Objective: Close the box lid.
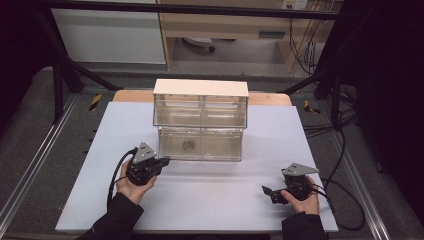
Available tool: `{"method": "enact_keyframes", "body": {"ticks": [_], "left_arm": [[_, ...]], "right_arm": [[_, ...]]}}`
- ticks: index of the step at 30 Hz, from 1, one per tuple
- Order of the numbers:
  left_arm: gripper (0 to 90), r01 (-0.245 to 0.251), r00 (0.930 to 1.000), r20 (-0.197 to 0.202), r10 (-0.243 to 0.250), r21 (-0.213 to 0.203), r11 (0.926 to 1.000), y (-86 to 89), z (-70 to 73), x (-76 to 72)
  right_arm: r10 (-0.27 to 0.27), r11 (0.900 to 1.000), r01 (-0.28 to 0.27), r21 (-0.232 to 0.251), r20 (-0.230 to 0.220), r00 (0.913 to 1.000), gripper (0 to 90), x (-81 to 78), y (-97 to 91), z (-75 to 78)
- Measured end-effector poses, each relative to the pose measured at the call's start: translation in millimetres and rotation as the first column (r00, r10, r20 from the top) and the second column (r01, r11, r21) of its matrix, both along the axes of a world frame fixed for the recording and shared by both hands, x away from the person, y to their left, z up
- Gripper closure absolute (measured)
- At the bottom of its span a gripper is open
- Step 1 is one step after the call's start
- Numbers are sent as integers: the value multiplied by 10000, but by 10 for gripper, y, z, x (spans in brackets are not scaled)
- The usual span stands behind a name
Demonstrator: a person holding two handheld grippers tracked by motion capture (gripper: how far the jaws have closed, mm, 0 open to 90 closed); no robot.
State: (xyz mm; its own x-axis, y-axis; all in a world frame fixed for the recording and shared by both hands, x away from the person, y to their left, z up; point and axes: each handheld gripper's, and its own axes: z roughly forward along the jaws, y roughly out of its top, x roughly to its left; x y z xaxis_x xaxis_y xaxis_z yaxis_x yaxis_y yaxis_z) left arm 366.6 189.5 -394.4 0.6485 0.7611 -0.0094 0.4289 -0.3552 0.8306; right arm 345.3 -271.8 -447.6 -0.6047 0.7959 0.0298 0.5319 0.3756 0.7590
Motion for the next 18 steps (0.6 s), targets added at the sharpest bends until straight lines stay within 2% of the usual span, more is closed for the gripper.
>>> {"method": "enact_keyframes", "body": {"ticks": [18], "left_arm": [[895, 83, 9996, -281, -76, 232, 9997, -26, -88, 3]], "right_arm": [[-43, 10000, 43, -11, 5, 10000, 9, -1, -7, -3]]}}
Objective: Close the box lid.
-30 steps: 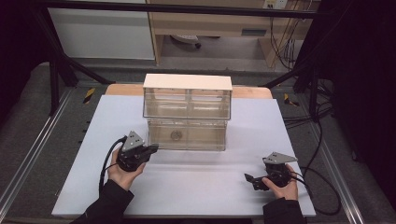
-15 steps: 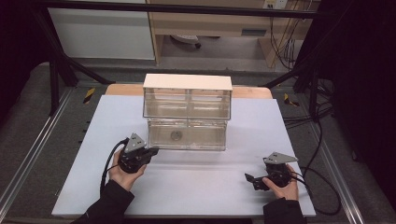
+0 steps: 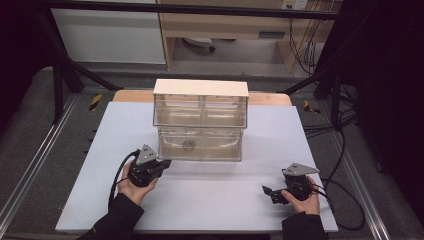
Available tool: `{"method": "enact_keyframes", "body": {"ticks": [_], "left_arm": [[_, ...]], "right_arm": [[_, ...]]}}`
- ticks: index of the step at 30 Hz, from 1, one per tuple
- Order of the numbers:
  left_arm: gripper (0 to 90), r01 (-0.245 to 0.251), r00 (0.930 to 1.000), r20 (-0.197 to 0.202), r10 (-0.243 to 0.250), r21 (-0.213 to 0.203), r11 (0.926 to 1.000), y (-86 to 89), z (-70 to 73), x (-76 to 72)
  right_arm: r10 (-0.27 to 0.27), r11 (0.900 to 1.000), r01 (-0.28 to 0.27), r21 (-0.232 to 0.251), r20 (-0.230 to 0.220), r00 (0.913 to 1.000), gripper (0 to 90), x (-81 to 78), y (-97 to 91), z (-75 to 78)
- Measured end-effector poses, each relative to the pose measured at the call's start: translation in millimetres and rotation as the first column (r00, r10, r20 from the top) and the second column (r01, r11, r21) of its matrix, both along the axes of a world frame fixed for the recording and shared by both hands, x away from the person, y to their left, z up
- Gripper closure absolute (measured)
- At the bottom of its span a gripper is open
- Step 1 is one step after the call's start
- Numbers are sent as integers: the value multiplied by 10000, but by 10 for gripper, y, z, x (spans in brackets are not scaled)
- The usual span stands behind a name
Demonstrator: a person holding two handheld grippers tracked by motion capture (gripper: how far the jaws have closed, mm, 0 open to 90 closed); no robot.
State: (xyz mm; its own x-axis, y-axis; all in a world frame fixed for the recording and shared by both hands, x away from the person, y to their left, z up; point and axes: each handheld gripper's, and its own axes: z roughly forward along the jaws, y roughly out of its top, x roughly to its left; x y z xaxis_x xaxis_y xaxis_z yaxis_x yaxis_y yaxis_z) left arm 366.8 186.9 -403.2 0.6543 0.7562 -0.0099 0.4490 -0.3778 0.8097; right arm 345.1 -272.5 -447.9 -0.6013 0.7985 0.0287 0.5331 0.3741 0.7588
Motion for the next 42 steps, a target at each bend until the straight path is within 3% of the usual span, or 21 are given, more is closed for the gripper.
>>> {"method": "enact_keyframes", "body": {"ticks": [13, 19, 31, 37, 42], "left_arm": [[891, 225, 9992, -334, -220, 141, 9996, -9, -16, -21], [820, 230, 9991, -372, -223, 200, 9995, 74, -4, -72], [512, -407, 9976, -544, 420, 239, 9989, 497, -65, -135], [311, -649, 9962, -571, 665, 304, 9974, 674, -160, -160], [204, -828, 9947, -584, 843, 275, 9962, 789, -263, -174]], "right_arm": [[-16, 10000, 16, 12, -19, 10000, 9, 1, -5, -5], [-27, 10000, 27, 84, -57, 10000, 9, 0, -7, -2], [-19, 9999, 20, 125, -65, 10000, 9, 0, -8, 0], [-28, 9999, 28, 163, -30, 10000, 9, -1, -12, 4], [-18, 9999, 19, 165, -61, 10000, 9, -2, -10, 3]]}}
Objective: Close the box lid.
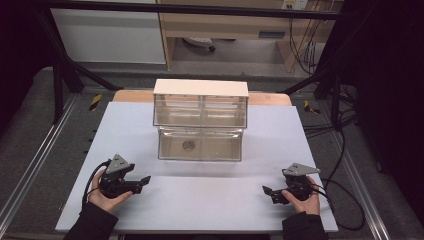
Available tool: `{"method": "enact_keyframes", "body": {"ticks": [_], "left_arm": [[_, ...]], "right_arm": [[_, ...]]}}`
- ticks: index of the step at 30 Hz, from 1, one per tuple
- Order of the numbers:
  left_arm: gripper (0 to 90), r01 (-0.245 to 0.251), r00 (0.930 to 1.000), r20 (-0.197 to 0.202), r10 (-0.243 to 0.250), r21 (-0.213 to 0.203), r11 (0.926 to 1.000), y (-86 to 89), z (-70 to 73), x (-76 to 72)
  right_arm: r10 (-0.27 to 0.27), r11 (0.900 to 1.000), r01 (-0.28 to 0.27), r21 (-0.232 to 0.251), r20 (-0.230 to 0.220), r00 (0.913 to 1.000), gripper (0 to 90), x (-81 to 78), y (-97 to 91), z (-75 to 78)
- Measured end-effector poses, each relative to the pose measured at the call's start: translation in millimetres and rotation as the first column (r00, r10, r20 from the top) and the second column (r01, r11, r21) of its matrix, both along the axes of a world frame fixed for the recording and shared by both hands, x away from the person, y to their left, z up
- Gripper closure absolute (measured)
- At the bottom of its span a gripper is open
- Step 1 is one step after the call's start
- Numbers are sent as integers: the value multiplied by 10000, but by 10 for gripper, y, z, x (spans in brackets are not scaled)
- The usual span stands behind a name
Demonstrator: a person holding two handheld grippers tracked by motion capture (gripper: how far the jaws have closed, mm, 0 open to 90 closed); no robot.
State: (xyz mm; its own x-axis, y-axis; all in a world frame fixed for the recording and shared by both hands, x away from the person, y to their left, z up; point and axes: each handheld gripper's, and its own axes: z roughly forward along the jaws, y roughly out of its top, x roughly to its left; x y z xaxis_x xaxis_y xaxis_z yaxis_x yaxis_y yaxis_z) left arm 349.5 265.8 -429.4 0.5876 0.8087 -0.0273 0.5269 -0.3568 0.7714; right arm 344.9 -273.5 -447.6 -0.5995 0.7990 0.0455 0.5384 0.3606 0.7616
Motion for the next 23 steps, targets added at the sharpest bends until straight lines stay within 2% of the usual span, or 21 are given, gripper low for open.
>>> {"method": "enact_keyframes", "body": {"ticks": [7, 13, 23], "left_arm": [[82, 8, 10000, -18, -8, 34, 10000, 109, -107, -39], [70, -30, 10000, -1, 30, -4, 10000, 176, -162, -41], [74, 20, 10000, -31, -20, -10, 10000, 182, -185, -40]], "right_arm": [[13, 10000, -12, 41, -78, 10000, 9, -5, 6, -1], [43, 10000, -42, 68, -99, 9999, 9, -6, 3, -1], [75, 10000, -75, 46, -141, 9999, 9, 2, 4, -12]]}}
